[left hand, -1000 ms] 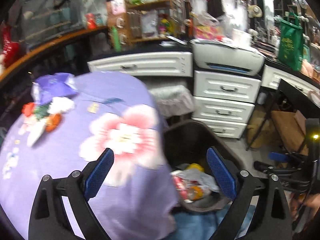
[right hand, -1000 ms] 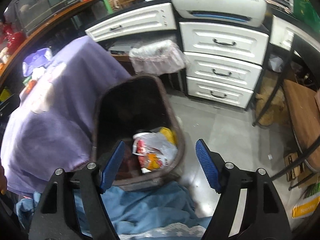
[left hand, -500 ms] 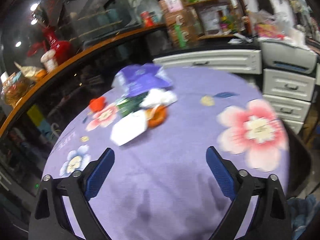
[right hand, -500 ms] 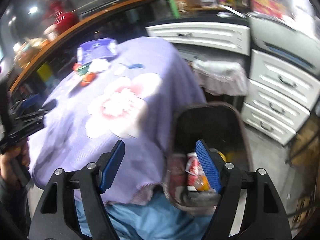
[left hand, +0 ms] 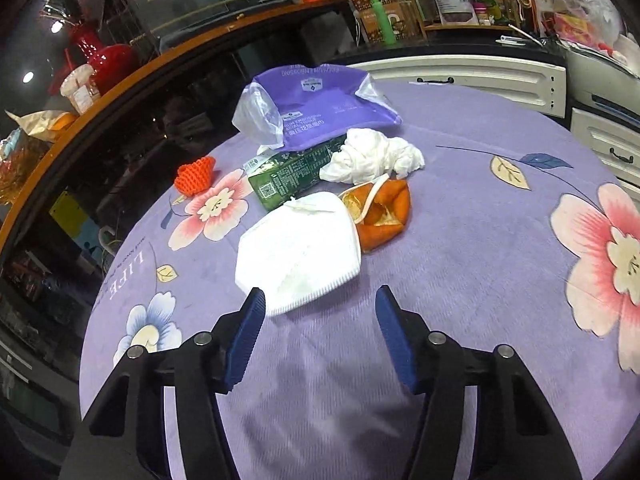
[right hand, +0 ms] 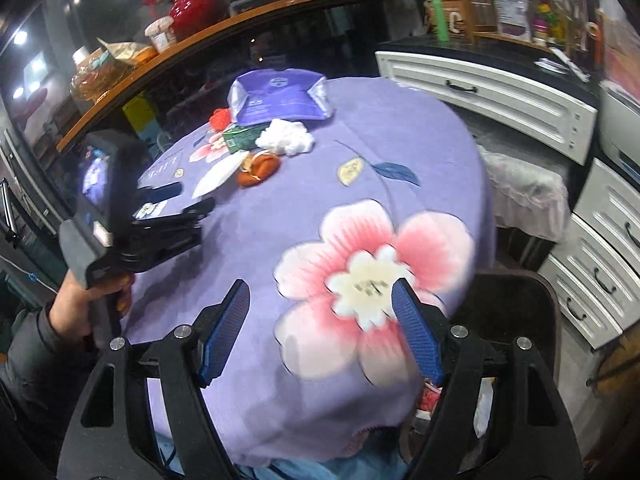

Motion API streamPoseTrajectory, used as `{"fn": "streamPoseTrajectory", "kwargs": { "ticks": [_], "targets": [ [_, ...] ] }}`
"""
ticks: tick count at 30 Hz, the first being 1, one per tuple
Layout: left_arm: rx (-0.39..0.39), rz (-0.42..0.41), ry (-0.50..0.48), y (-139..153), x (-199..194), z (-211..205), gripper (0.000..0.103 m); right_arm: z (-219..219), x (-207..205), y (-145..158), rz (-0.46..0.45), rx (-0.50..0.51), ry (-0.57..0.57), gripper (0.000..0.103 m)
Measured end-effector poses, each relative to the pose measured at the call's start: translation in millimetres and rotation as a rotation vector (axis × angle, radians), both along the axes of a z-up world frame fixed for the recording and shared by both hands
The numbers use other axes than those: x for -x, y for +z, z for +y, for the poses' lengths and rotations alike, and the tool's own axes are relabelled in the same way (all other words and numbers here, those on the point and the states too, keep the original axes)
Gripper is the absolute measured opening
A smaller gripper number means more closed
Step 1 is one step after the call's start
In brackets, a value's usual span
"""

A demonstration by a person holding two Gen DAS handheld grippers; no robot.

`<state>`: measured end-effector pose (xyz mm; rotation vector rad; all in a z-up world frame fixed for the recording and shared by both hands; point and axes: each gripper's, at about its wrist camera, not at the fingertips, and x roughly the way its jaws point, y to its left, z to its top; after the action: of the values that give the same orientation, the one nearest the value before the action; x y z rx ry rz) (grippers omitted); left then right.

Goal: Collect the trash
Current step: 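Return both tools to the table and grasp the white mask with the left tool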

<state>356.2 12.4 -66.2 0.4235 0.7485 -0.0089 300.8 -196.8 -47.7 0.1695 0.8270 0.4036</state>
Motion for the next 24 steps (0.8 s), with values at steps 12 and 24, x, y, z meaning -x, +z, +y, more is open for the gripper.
{"fn": "streamPoseTrajectory", "kwargs": {
  "ticks": [12, 24],
  "targets": [
    [0.085, 0.007, 0.054, 4, -37, 19, 0.011, 67, -79, 4, 0.033, 0.064, 0.149, 0.073],
    [0.274, -0.120, 0.131, 43, -6, 74, 0.004, 135, -139, -7, 0.003, 0.213, 0.234, 0.064]
  ]
}}
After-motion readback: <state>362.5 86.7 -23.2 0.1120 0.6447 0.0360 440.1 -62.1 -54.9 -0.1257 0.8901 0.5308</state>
